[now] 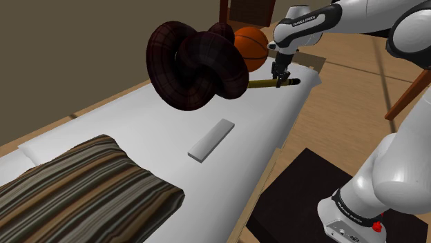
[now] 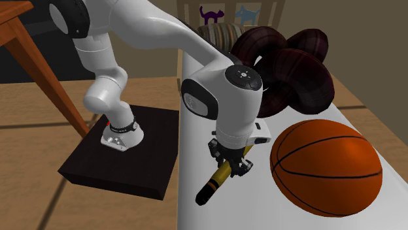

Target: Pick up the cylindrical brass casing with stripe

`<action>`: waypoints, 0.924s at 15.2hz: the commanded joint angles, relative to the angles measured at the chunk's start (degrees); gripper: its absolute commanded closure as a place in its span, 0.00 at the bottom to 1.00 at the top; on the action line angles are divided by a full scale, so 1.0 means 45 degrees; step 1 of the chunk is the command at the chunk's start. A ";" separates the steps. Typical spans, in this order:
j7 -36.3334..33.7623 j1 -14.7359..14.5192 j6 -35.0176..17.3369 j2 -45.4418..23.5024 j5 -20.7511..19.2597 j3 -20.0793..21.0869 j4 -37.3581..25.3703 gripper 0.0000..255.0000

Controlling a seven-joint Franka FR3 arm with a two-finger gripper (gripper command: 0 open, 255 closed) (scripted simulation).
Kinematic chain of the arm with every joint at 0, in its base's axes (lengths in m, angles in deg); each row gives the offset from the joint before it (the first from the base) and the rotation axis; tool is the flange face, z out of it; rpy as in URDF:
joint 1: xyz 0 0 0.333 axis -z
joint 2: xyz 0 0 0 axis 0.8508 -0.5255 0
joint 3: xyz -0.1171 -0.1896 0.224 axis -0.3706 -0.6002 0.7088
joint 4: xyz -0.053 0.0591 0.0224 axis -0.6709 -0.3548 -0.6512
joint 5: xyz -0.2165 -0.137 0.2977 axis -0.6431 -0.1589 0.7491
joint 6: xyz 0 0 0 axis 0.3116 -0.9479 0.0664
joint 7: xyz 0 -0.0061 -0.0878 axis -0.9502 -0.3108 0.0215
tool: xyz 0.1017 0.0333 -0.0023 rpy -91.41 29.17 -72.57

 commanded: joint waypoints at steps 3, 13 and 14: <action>0.0000 0.0000 -0.0002 -0.0001 0.0000 0.0000 0.0001 1.00; -0.0173 -0.0046 0.1280 0.0389 -0.0263 -0.0028 -0.0959 1.00; -0.0189 -0.0050 0.1444 0.0427 -0.0288 -0.0030 -0.1090 1.00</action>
